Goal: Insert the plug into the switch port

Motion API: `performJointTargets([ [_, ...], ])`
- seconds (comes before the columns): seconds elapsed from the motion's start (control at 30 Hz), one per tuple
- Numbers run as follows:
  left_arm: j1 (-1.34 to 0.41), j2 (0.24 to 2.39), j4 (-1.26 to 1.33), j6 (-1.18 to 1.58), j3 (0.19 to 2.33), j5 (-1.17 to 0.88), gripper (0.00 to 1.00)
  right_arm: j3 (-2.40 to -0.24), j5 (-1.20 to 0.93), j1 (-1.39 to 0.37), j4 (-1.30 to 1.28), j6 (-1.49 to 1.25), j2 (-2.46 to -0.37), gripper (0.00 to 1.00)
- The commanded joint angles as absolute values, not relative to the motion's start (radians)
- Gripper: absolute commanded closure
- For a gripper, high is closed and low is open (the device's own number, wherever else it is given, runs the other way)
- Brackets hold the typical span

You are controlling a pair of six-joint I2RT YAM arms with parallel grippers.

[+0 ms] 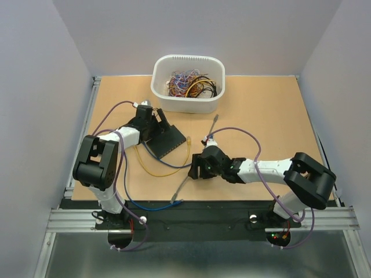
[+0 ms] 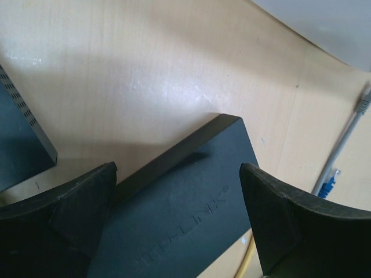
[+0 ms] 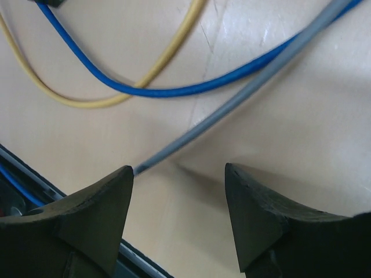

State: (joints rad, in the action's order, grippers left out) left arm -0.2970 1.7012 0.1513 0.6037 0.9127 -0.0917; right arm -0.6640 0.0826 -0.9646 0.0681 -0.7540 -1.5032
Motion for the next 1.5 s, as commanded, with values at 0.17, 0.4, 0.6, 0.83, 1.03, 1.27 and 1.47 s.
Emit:
performJointTargets([
  [0.17, -0.298, 1.557, 0.163, 0.626, 0.873, -0.15, 0.01, -0.618, 0.135, -0.977, 0.236, -0.833, -1.56, 0.34],
  [0.4, -0.299, 1.52, 0.183, 0.64, 0.835, -0.161, 0.01, -0.589, 0.129, -0.977, 0.322, -0.856, -1.604, 0.64],
  [0.6, -0.299, 1.451, 0.195, 0.64, 0.812, -0.152, 0.01, -0.589, 0.11, -0.977, 0.337, -0.856, -1.634, 0.83],
  [0.83, -0.299, 1.319, 0.198, 0.637, 0.79, -0.143, 0.01, -0.584, 0.143, -0.977, 0.235, -0.802, -1.531, 0.94],
  [1.03, -0.298, 1.164, 0.241, 0.65, 0.747, -0.201, 0.01, -0.552, 0.144, -0.977, 0.149, -0.739, -1.367, 0.99],
  [1.27, -0.304, 1.06, 0.235, 0.655, 0.716, -0.285, 0.02, -0.548, 0.08, -1.003, 0.121, -0.631, -1.212, 1.0],
  [1.47, -0.311, 1.003, 0.233, 0.66, 0.664, -0.337, 0.02, -0.545, 0.074, -1.051, 0.114, -0.552, -1.111, 0.99],
])
